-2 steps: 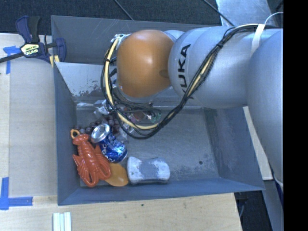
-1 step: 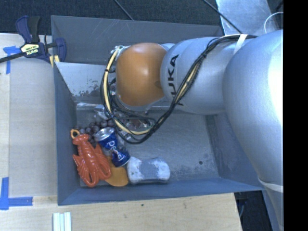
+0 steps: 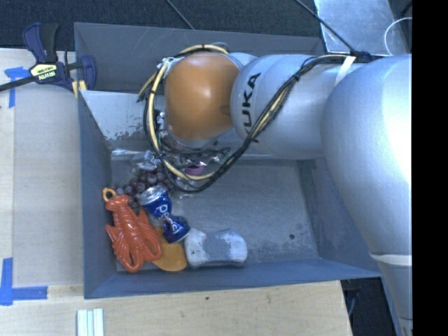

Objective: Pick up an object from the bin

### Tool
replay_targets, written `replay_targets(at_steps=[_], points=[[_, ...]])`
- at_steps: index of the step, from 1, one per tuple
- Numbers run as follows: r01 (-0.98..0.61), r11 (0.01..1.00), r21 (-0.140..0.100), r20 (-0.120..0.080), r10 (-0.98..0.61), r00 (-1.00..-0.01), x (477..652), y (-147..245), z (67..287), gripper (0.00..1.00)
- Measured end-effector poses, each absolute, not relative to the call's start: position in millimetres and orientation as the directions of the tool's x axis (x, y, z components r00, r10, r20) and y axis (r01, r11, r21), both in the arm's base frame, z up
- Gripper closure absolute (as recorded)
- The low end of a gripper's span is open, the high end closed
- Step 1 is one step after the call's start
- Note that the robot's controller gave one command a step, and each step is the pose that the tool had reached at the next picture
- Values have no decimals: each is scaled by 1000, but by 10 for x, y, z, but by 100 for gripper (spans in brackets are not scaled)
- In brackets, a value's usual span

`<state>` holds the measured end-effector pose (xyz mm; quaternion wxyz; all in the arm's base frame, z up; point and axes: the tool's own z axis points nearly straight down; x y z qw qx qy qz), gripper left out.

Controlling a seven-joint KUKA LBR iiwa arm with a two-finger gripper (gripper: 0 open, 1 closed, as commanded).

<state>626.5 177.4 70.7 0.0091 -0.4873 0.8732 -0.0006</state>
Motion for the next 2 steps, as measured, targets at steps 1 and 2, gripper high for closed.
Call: replay_targets(at_steps=[1,2], points=[[-715,699,-2,-8,-715,-699,6173,1760,702,100],[-715,699,-2,-8,-715,-699,6172,1760,702,100]])
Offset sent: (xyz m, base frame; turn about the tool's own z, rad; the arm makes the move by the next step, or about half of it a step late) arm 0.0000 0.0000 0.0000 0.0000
